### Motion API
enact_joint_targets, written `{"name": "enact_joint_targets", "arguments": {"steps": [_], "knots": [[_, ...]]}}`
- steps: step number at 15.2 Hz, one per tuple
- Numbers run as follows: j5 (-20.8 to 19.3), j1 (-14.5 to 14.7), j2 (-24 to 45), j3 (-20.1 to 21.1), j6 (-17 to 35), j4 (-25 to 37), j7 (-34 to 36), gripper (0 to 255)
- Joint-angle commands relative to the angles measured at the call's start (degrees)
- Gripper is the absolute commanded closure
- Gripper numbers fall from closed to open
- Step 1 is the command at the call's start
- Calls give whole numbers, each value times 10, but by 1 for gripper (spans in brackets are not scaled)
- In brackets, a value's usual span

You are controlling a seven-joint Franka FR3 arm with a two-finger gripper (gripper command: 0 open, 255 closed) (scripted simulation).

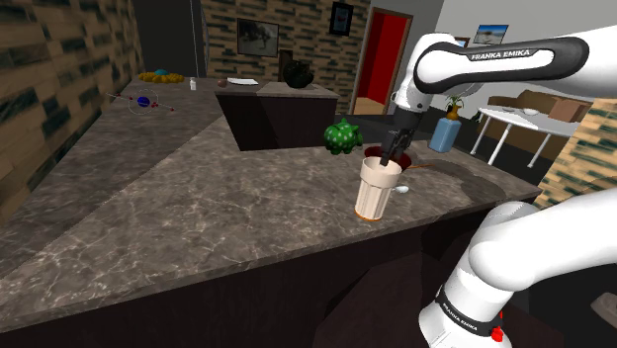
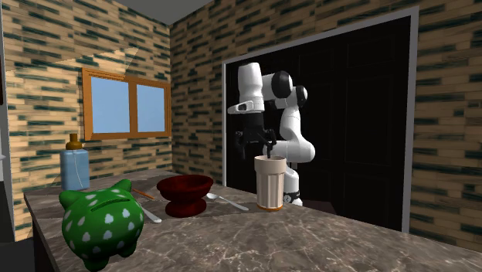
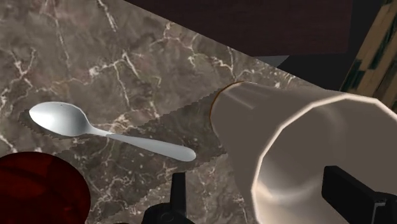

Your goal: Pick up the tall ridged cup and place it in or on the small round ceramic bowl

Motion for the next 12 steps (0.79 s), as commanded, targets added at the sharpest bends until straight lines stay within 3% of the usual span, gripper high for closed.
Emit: {"name": "enact_joint_targets", "arguments": {"steps": [1, 5, 12], "knots": [[-2, -1, 2, -2, 14, -12, -1, 0], [-3, -1, 6, -4, 43, -38, -1, 0], [-3, -1, 6, -4, 43, -38, -1, 0]]}}
